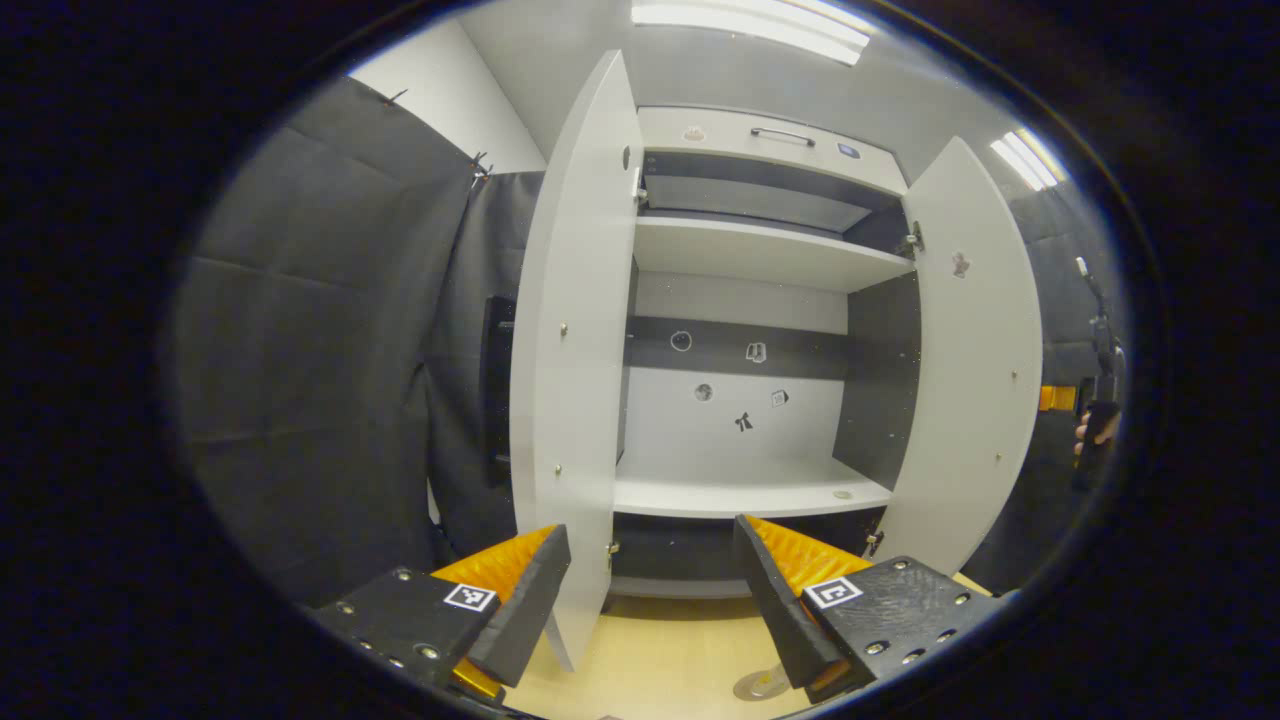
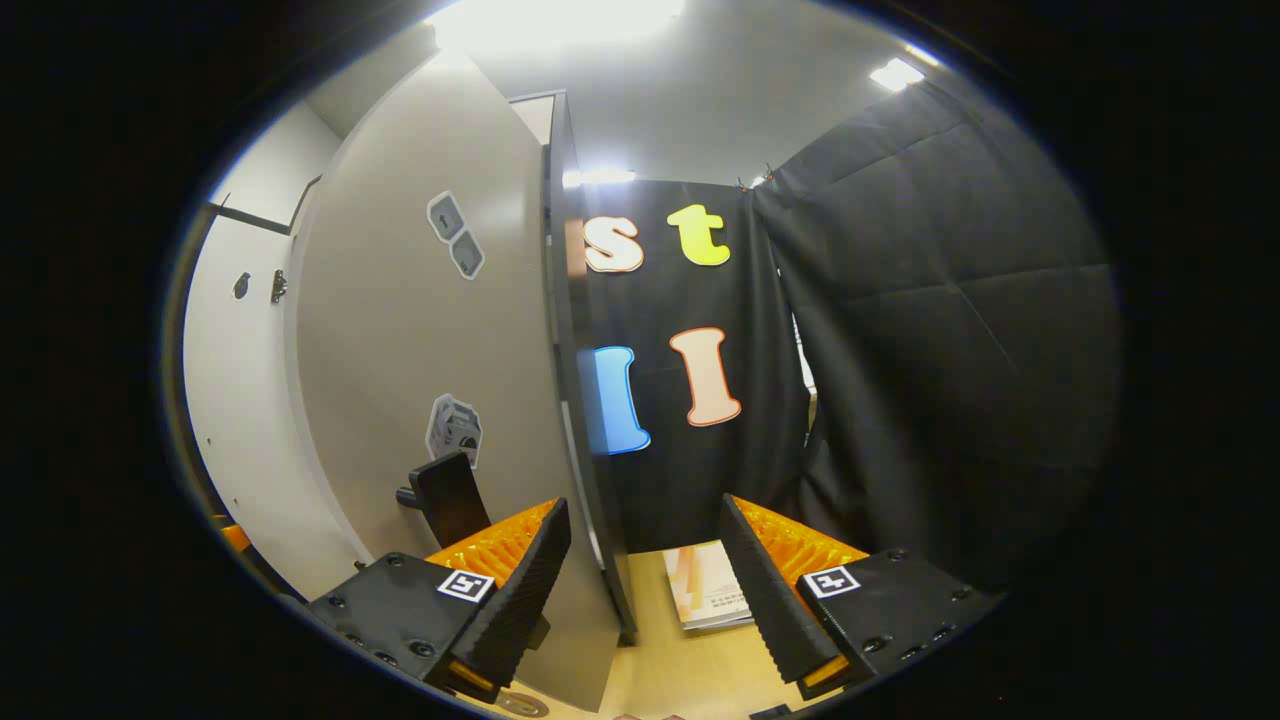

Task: Grasp the bottle in the cabinet with the left hand and place it on the coaster, then close the right door with the right hand and the left door with the left hand.

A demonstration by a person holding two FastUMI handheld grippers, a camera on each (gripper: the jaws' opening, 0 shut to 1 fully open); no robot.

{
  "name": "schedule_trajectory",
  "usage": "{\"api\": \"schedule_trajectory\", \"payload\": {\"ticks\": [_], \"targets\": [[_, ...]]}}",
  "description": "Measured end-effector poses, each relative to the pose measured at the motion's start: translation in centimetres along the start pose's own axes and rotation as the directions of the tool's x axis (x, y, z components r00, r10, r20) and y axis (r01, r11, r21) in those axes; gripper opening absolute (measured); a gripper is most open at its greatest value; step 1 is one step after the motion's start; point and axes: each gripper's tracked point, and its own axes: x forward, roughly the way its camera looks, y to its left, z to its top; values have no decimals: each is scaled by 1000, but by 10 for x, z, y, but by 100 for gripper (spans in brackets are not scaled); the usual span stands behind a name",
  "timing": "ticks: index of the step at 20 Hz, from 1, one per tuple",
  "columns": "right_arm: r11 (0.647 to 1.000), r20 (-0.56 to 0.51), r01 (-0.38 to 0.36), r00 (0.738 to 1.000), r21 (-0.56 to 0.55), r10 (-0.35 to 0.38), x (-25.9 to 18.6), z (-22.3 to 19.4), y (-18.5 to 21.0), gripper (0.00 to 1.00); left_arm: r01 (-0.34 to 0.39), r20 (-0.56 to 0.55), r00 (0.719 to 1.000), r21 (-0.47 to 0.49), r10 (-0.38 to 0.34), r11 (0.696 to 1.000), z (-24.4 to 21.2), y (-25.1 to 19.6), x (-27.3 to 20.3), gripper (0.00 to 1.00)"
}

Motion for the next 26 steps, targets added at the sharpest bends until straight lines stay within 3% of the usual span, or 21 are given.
{"api": "schedule_trajectory", "payload": {"ticks": [2,3,5,6,11,15,16,18,20,22,23,24,26], "targets": [[999,-7,-23,1000,40,24,2,-6,19,96,21,9,1000,-2,-21,1000,1,2,0,95],[998,-5,-34,999,55,35,4,-7,30,96,26,12,1000,2,-26,1000,2,3,-1,100],[996,-3,-63,998,70,64,8,-11,50,96,35,21,999,9,-36,999,3,8,-4,95],[994,0,-80,997,70,80,7,-10,61,96,36,29,999,14,-36,999,5,12,-7,100],[985,-15,-164,986,51,165,10,-26,118,97,-36,68,997,44,33,998,9,62,-21,95],[994,8,-111,994,11,110,5,-29,114,97,-108,80,991,31,105,994,10,114,-29,95],[995,9,-101,995,23,101,4,-30,113,98,-127,82,989,33,124,991,12,128,-30,100],[996,7,-74,997,50,73,1,-33,108,98,-147,83,986,34,144,988,15,154,-30,95],[997,6,-42,999,65,42,-2,-36,101,97,-144,79,987,20,142,989,18,173,-29,100],[998,0,-16,1000,66,16,-5,-41,96,97,-127,87,988,-1,126,992,27,188,-24,100],[998,-2,-3,1000,59,3,-6,-44,94,97,-127,98,987,-10,128,992,33,197,-22,95],[999,-8,7,1000,50,-7,-8,-46,91,97,-129,105,986,-21,130,991,40,205,-19,100],[999,-19,20,1000,28,-20,-12,-52,87,97,-128,116,984,-42,132,991,52,221,-12,100]]}}
